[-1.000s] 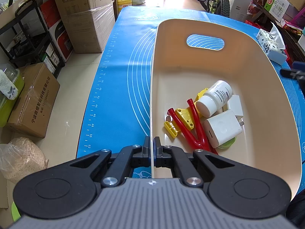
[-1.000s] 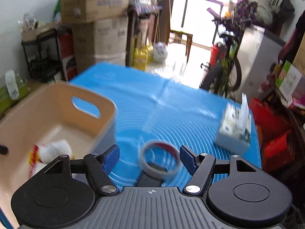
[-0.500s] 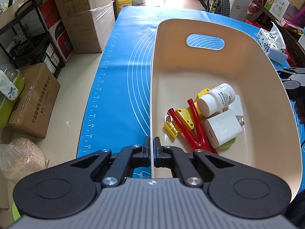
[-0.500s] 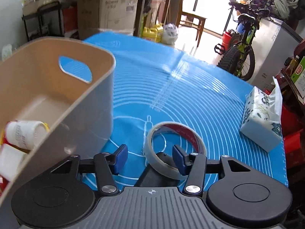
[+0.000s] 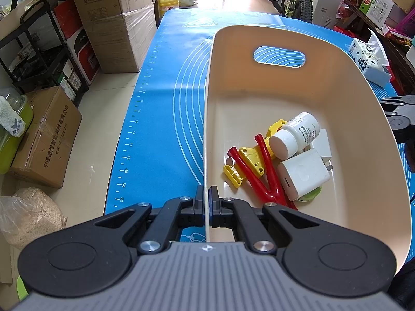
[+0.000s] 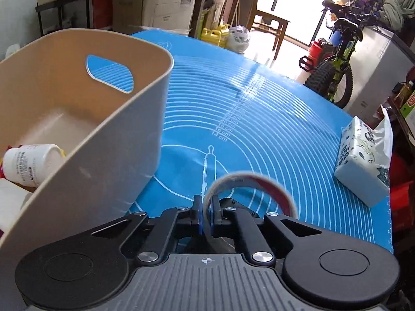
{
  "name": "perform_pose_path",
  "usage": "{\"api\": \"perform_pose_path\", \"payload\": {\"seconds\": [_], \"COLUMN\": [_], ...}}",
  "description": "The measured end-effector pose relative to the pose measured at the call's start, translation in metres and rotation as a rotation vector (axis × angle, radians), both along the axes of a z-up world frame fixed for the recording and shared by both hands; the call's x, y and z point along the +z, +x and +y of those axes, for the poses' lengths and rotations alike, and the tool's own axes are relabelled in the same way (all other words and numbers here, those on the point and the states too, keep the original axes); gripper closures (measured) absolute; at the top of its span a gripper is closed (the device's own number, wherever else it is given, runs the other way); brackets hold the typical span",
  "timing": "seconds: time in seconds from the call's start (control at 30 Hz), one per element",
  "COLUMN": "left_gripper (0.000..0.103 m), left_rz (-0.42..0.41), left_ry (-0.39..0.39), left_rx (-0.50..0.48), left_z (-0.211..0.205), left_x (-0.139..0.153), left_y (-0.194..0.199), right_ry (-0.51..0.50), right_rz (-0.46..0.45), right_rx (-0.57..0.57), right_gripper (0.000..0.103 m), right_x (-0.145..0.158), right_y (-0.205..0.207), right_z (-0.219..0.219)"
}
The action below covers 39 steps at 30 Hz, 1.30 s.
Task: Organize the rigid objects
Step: 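Grasp the roll of tape by its rim with the right tool, then carry the tape roll into the basket with the right tool and release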
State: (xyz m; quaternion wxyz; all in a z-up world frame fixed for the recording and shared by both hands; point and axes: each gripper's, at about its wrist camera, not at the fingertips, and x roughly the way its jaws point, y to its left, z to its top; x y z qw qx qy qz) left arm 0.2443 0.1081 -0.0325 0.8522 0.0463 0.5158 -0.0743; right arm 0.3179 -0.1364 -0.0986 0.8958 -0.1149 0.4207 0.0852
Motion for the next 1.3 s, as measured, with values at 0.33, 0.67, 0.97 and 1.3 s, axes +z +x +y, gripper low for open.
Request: {"api": "perform_pose_path", "payload": {"seconds": [0.33, 0.67, 0.97, 1.3], "left_gripper": [0.099, 0.099, 0.099, 0.099], "left_rz": [0.002, 0.003, 0.002, 0.000], "left_ry": [0.000, 0.003, 0.004, 0.005], "left_rx": [0.002, 0.008, 0.007, 0.003], "left_z": [0.001, -0.001, -0.001, -0.001], "left_x": [0.000, 0.000, 0.000, 0.001], "left_y": [0.000, 0.000, 0.000, 0.000], "right_ry": [0.078, 0.114, 0.159, 0.178], "right_rz": [-0.132, -0.286, -0.287, -0.111], "right_rx": [-0.045, -0.019, 0.100, 0.162], "right_gripper": [0.087, 0.087, 0.087, 0.087], "right_x": [0.046, 0.114, 0.134, 0.089], "right_y": [-0.031, -0.081, -0.080, -0.069], "right_z": [-0.003, 0.018, 0.084, 0.142]}}
